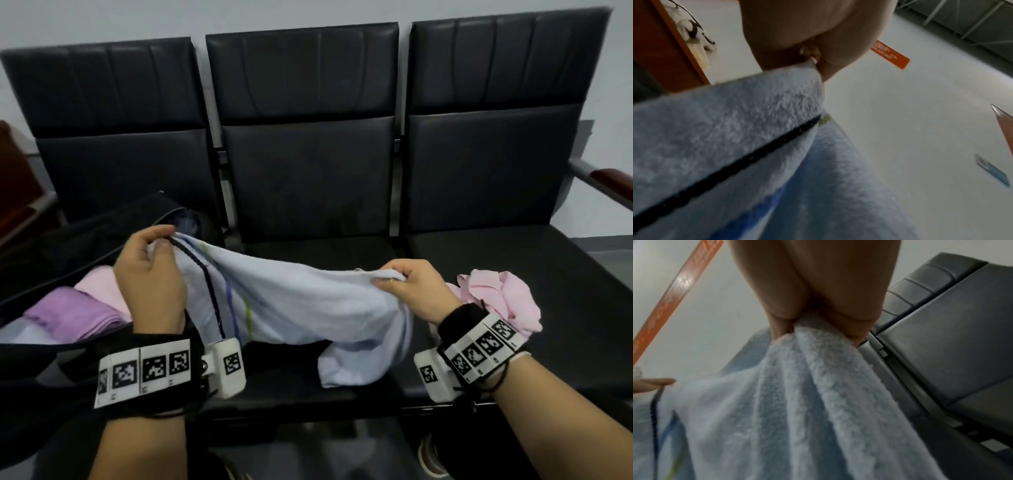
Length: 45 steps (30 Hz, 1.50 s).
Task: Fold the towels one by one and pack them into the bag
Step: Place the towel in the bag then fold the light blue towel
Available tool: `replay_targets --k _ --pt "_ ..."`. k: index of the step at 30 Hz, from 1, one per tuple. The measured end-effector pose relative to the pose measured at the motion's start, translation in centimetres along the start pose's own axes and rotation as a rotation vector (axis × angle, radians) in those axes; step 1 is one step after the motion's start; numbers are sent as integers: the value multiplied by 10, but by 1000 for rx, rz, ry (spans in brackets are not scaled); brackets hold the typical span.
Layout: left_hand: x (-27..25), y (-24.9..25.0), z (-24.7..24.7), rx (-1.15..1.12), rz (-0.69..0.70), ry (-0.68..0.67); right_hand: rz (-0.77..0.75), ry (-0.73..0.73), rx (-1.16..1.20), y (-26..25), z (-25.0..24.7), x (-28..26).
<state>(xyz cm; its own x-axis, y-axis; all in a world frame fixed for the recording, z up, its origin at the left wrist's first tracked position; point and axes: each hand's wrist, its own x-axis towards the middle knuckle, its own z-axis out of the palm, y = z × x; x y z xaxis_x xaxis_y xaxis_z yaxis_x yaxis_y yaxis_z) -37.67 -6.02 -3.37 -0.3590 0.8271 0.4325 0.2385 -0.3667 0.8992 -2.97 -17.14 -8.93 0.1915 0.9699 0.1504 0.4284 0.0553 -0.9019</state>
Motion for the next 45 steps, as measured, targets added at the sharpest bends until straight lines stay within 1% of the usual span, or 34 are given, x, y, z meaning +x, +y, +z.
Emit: replay_targets --k 1,2,4,6,8,11,14,16,17,18,20,23,25,27,29,31,35,38,40,42,44,45 --pt "-5 1 6 12 -24 -67 -14 6 36 -5 2 0" --pt "-14 2 15 36 -36 -166 -29 -8 74 -11 6 -1" --pt "-37 8 33 100 -20 -404 -70 -90 89 -27 18 -1" --pt "-62 15 48 135 18 -641 -121 -176 19 -40 34 -2" --pt "-81 20 58 125 37 -833 -159 -231 -72 -47 45 -3" --pt "-96 24 65 118 75 -1018 -168 -214 -132 -46 50 -4" --pt "-102 25 68 136 66 -1104 -125 -149 -83 -41 47 -6" --pt "-107 23 71 150 84 -1090 -119 -117 -59 -37 47 -7" --pt "-109 22 73 153 92 -1051 -122 -107 -61 -34 47 -8" --pt "-110 20 74 149 87 -990 -124 -106 -67 -31 46 -8" --pt "-107 14 75 119 57 -825 -112 -143 -71 -23 40 -10" --pt "-91 4 69 76 9 -588 -59 -272 -78 -8 24 -12" --pt "-78 0 62 55 5 -482 -9 -333 -97 1 14 -14" --pt "-65 -2 55 53 20 -393 25 -358 -133 10 8 -16" --pt "-55 -4 47 66 28 -313 33 -359 -199 17 4 -18" --pt "-48 -6 40 87 44 -246 31 -316 -272 22 0 -19" --pt "-38 -10 30 133 76 -148 45 -136 -303 28 -8 -17" --pt "-32 -14 28 140 39 -86 38 3 -270 27 -13 -16" --pt "-32 -14 32 171 10 -87 12 81 -130 19 -14 -16" --pt "-36 -11 40 183 -12 -107 -7 131 105 3 -12 -16" --pt "-38 -3 49 169 -2 -145 -23 146 311 -19 -10 -17" --pt "-39 2 55 163 10 -173 -39 145 370 -30 -9 -17"
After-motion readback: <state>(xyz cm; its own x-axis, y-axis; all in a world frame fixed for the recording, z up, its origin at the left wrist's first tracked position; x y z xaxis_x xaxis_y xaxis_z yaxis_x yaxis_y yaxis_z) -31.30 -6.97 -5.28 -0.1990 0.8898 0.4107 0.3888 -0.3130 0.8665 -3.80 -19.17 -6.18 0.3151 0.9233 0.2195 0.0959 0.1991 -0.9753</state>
